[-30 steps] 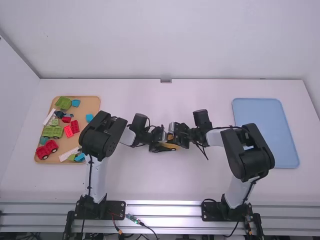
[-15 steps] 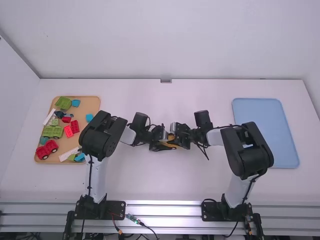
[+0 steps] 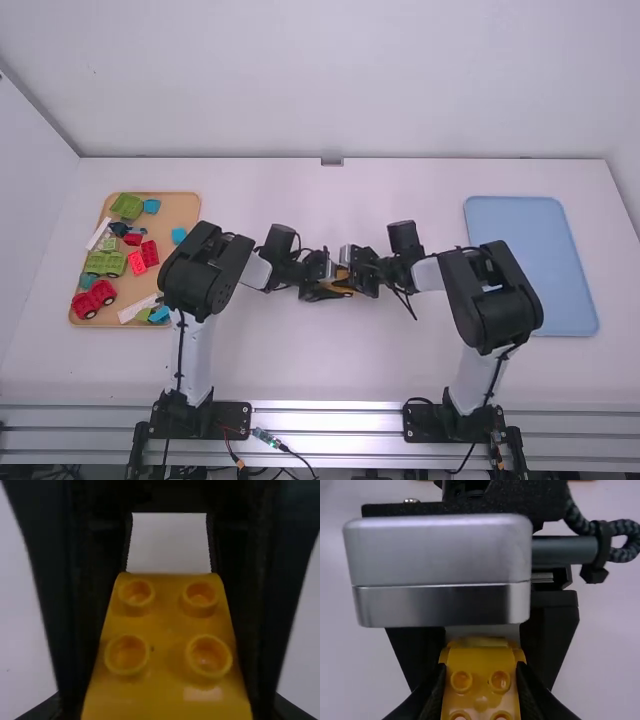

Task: Assemble lego blocks to make yellow taxi

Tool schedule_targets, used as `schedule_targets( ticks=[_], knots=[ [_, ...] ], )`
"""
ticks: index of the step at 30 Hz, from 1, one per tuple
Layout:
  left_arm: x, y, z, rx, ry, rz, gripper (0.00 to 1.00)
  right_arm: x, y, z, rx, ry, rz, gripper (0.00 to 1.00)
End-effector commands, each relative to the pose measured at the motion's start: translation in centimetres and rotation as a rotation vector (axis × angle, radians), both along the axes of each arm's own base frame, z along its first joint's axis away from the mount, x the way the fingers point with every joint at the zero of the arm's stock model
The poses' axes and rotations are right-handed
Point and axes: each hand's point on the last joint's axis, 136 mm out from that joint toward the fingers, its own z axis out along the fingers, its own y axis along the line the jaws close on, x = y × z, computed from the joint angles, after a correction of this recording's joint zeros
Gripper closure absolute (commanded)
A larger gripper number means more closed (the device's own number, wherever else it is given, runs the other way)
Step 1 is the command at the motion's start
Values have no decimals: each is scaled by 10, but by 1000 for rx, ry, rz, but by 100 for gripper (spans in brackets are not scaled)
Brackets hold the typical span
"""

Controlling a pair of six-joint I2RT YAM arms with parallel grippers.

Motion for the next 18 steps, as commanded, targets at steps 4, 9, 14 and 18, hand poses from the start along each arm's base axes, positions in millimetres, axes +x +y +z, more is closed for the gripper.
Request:
schedule_targets(
  ticks=[4, 9, 14, 18],
  knots=[
    [-2, 4, -15, 26, 29, 13, 98, -5, -5, -7, 5, 48, -6, 100],
    [-2, 4, -14, 24, 23, 12, 98, -2, -6, -12, -11, 63, -28, 100],
    [-1, 4, -15, 26, 21, 14, 98, -4, -2, -13, -12, 67, -16, 100],
    [-1, 4, -15, 26, 21, 14, 98, -4, -1, -12, -12, 69, -14, 100]
  ],
)
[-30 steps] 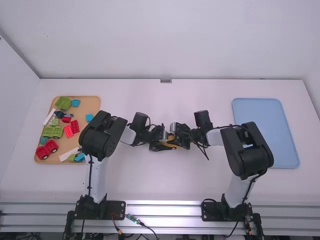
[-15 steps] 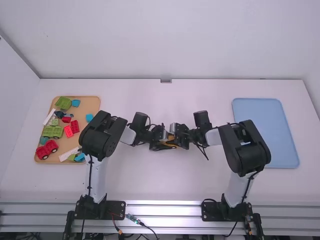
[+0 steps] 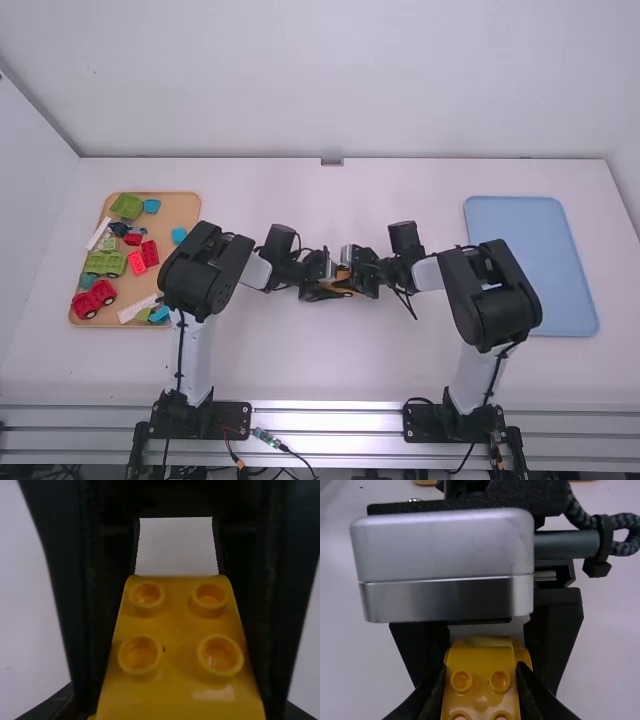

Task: Assemble lego blocks to make yellow taxi

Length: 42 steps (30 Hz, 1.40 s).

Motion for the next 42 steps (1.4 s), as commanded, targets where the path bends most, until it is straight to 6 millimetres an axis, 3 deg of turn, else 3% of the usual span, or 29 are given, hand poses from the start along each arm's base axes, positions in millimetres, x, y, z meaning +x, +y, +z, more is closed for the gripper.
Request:
schedule_targets(
  ticks=[1, 18, 28, 34, 42],
  knots=[
    [-2, 4, -15, 25, 15, 9, 98, -5, 2, -11, -18, 40, 3, 100],
    [-3, 3, -15, 27, 18, 7, 98, 3, -7, -14, -21, 42, -29, 100],
    [-3, 3, -15, 27, 19, 6, 98, 0, 2, -16, -44, 35, -9, 100],
    [-3, 3, -15, 26, 18, 6, 98, 10, 0, -29, -23, 110, -21, 100],
    [1, 5, -18, 47, 28, 37, 98, 4, -5, -23, -23, 120, 31, 100]
  ],
)
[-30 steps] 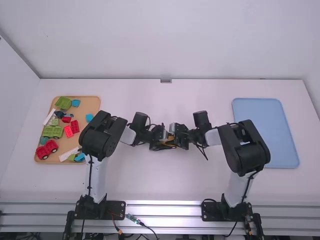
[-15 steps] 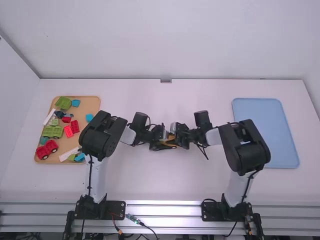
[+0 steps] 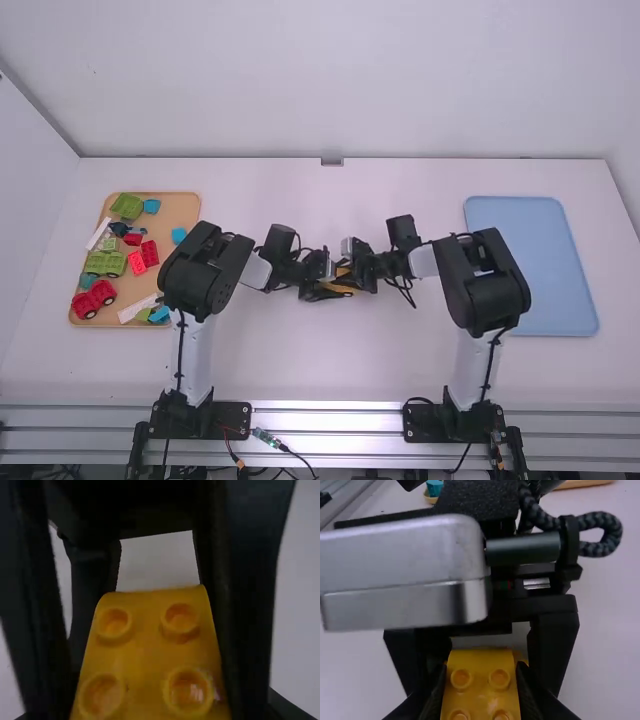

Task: Assemble lego blocks to make yellow taxi

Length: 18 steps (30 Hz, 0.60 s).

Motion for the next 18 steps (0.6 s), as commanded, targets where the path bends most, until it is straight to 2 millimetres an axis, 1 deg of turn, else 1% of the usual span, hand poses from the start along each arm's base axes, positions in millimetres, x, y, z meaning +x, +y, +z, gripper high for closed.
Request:
schedule_targets(
  ticks=[1, 2, 4, 7, 12, 14, 18],
  knots=[
    [2, 5, -18, 48, 27, 41, 98, -3, -7, -19, -80, 10, -18, 100],
    [6, 7, -18, 50, 31, 58, 98, -5, -8, -15, -82, 5, -11, 100],
    [6, 6, -17, 43, 28, 55, 98, -8, -8, -11, -85, -9, 5, 100],
    [7, 6, -16, 41, 22, 56, 98, -10, -9, -11, -87, -13, 13, 100],
    [13, 5, -12, 26, 30, 83, 98, -14, -10, -15, -81, -36, 11, 100],
    [16, 4, -8, 14, 26, 94, 98, -13, -11, -17, -82, -35, -6, 100],
    [17, 1, -6, 6, 6, 87, 98, -9, -12, -22, -99, -43, -46, 100]
  ],
)
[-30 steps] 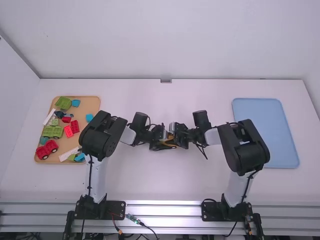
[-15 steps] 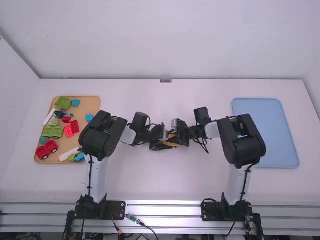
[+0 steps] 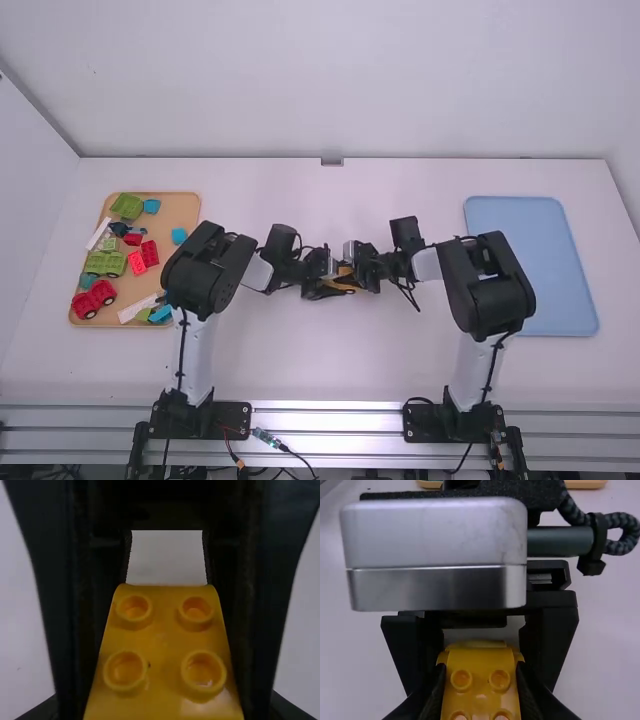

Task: Assemble lego blocks to make yellow taxi

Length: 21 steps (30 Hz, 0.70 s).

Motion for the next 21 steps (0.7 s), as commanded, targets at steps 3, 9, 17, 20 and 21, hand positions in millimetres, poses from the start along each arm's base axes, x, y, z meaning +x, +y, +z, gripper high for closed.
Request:
schedule_targets(
  ticks=[3, 9, 17, 20, 21],
  knots=[
    [9, 5, -7, 23, 2, 45, 98, -15, -3, -21, -69, 80, -40, 100],
    [8, 7, -8, 27, 12, 49, 98, -17, 1, -30, -93, 58, -25, 100],
    [8, 7, -8, 27, 12, 50, 98, -15, -2, -34, -27, 78, -22, 100],
    [8, 7, -8, 27, 11, 48, 98, -15, -4, -35, -26, 83, -29, 100],
    [9, 7, -8, 26, 10, 50, 98, -14, -4, -35, -27, 91, -34, 100]
  ],
)
